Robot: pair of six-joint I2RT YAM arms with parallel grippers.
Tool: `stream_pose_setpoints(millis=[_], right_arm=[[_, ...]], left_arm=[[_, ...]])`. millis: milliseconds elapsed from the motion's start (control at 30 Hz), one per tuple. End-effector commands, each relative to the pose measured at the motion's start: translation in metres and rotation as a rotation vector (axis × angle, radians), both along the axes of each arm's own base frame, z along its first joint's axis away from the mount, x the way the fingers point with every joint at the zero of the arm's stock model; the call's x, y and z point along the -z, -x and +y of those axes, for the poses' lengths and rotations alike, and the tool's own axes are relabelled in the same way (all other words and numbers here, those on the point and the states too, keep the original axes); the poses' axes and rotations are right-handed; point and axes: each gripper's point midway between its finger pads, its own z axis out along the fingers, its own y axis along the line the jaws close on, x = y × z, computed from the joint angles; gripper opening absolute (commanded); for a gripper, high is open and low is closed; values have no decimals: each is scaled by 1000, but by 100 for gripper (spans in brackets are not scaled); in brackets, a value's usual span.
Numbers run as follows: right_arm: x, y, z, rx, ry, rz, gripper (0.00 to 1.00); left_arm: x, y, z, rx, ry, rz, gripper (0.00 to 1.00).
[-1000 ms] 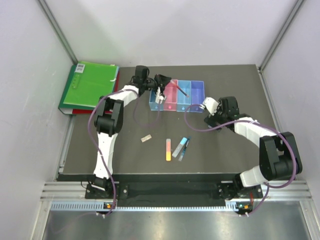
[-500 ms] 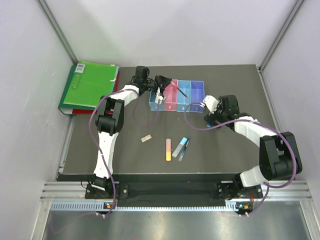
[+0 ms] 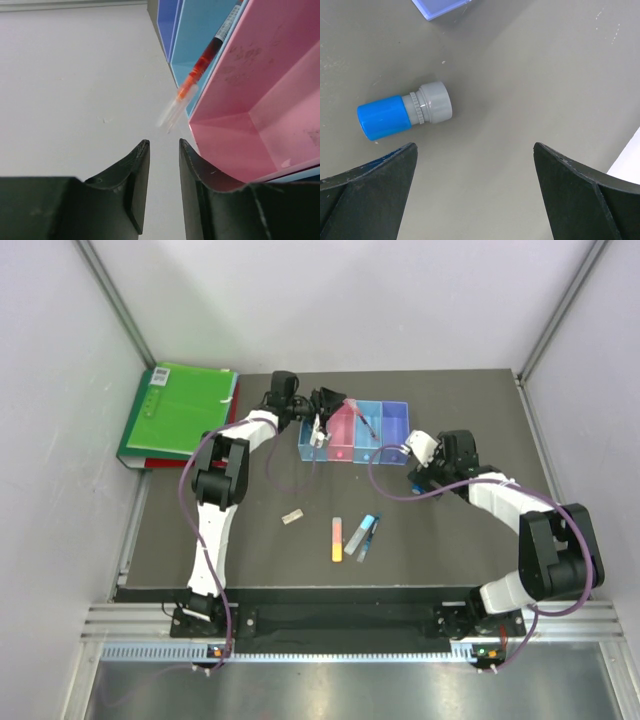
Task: Sort the stationery into containers
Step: Place the pen in the storage box.
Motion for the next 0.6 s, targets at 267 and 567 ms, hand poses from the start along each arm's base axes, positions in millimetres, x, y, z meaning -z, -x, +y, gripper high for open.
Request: stream_pose_setpoints(millis=[267,567], right_arm=[[-17,-16,3,10,-25,-54,100],[-23,-19,3,12,-31,-71,100]], left_arm=[[-37,3,-10,166,-23,-613,43],[-107,3,-9,-16,221,-676,70]])
